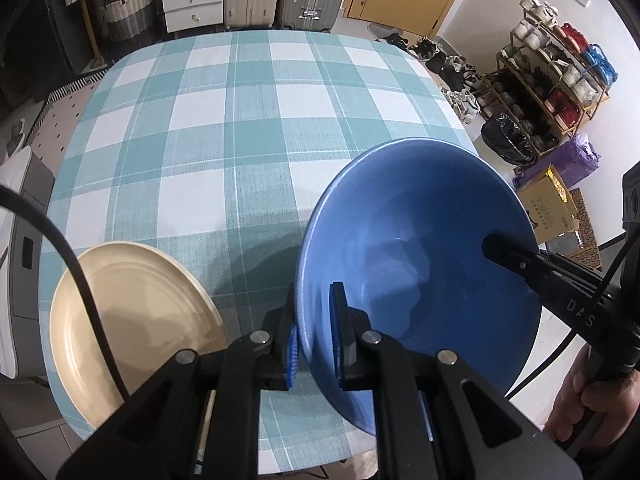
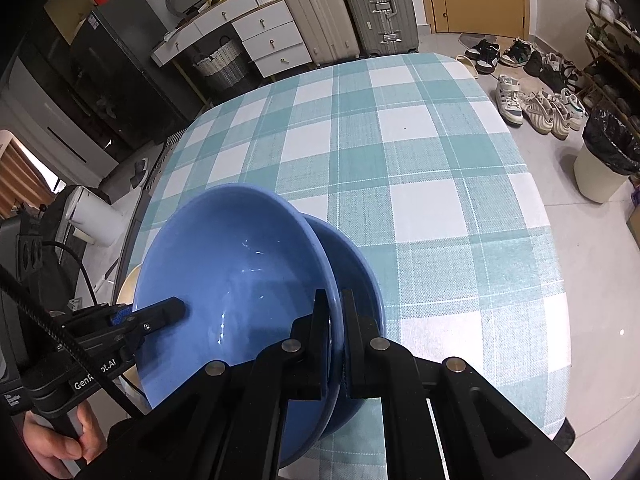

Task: Organize plates and bowls
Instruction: 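Lower the held blue bowl onto the nested bowls with both grippers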

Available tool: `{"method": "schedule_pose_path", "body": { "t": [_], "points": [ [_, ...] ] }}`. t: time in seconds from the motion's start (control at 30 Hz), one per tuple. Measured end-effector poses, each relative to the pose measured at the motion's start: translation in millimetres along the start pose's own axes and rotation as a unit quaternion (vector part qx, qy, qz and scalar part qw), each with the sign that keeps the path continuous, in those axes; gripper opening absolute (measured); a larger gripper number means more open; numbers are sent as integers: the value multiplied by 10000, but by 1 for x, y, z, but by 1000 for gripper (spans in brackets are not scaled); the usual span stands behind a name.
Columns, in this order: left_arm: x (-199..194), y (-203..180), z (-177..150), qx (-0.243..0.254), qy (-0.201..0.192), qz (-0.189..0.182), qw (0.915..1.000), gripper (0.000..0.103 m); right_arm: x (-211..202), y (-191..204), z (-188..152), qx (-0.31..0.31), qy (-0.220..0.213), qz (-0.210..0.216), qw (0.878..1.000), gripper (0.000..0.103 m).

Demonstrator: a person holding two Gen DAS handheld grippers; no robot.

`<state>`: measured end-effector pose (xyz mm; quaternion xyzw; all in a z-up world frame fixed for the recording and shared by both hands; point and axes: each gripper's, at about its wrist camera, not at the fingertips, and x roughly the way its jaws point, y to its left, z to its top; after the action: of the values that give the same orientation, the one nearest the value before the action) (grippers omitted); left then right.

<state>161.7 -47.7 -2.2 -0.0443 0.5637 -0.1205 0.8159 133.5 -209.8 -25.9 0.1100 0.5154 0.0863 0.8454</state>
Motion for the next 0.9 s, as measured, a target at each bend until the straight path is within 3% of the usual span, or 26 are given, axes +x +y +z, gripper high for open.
{"method": "schedule_pose_path", "body": {
  "t": [0.43, 0.9],
  "points": [
    [2, -8, -8, 220, -542, 374, 9976, 11, 8, 7, -5, -408, -185, -432, 9981, 8],
    [12, -12, -15, 291, -710, 547, 9956, 12, 14, 14, -13, -948, -339, -807, 9916, 9]
  ]
}}
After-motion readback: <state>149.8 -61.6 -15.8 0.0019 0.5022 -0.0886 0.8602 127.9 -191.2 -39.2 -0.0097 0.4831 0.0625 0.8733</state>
